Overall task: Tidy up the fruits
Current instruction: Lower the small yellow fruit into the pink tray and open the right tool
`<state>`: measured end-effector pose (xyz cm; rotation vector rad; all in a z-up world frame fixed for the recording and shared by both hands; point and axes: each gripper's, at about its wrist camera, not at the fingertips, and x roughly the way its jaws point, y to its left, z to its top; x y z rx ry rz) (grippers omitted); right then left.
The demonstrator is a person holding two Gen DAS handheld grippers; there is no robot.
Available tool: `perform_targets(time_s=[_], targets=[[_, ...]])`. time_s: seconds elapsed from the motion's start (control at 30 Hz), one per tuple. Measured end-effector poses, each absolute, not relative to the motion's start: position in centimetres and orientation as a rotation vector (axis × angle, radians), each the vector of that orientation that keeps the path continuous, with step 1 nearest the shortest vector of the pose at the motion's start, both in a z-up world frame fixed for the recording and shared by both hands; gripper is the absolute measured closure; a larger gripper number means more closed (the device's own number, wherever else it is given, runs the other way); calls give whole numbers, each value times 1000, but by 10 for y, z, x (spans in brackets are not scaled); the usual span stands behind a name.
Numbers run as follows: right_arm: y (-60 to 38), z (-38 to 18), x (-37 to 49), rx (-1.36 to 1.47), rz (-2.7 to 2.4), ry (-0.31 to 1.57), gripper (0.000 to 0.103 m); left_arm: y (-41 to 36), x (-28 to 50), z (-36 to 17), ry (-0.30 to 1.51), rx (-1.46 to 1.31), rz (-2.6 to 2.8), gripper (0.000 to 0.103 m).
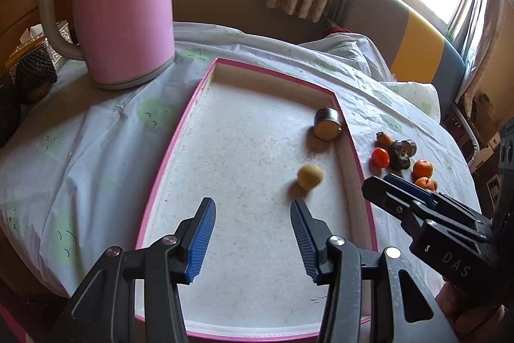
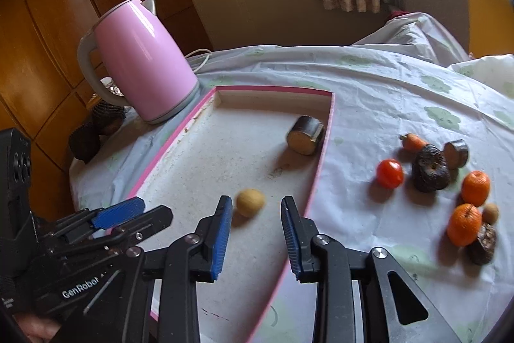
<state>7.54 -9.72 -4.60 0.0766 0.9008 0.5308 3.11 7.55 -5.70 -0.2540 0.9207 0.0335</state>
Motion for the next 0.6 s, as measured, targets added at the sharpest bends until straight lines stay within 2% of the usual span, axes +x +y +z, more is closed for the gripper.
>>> perform_targets(time_s=[0.03,0.43,0.6], targets=[[-103,-46,74,88,517,901,62,72,31,-57,920,-247,24,54],[-195,-60,51,167,299,911,61,35,34,-55,953,-232,-74,54],[-239,-69,47,219,185,922,57,13,33,-53,952,-175,-137,54]])
